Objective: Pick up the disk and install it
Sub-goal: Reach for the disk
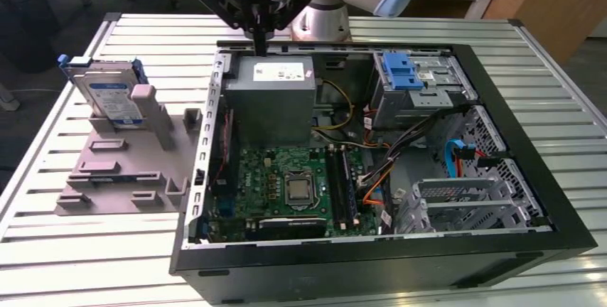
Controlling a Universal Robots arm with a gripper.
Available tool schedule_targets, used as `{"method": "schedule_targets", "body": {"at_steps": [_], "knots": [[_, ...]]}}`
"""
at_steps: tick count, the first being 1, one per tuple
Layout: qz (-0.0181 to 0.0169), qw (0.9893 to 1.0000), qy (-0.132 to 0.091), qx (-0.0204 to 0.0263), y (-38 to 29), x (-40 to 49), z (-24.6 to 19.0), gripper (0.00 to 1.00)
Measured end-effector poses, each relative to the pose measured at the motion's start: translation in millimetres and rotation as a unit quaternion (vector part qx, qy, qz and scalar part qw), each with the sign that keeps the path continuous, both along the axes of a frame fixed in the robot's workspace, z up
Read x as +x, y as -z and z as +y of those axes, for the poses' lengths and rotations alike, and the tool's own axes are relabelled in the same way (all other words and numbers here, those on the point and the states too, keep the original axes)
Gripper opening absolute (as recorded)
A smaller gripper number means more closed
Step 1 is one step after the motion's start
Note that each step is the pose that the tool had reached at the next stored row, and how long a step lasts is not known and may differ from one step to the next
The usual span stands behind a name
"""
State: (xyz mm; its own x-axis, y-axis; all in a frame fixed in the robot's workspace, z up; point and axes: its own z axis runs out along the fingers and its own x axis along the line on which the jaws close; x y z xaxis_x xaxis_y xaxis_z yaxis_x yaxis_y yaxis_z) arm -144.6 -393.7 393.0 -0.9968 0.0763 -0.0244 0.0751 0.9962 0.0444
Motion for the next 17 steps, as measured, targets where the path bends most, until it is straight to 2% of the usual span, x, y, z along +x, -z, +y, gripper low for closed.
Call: {"method": "schedule_targets", "body": {"at_steps": [17], "knots": [[0.0,1.0,0.0,0.0,0.5,-13.1,4.2,0.11]]}}
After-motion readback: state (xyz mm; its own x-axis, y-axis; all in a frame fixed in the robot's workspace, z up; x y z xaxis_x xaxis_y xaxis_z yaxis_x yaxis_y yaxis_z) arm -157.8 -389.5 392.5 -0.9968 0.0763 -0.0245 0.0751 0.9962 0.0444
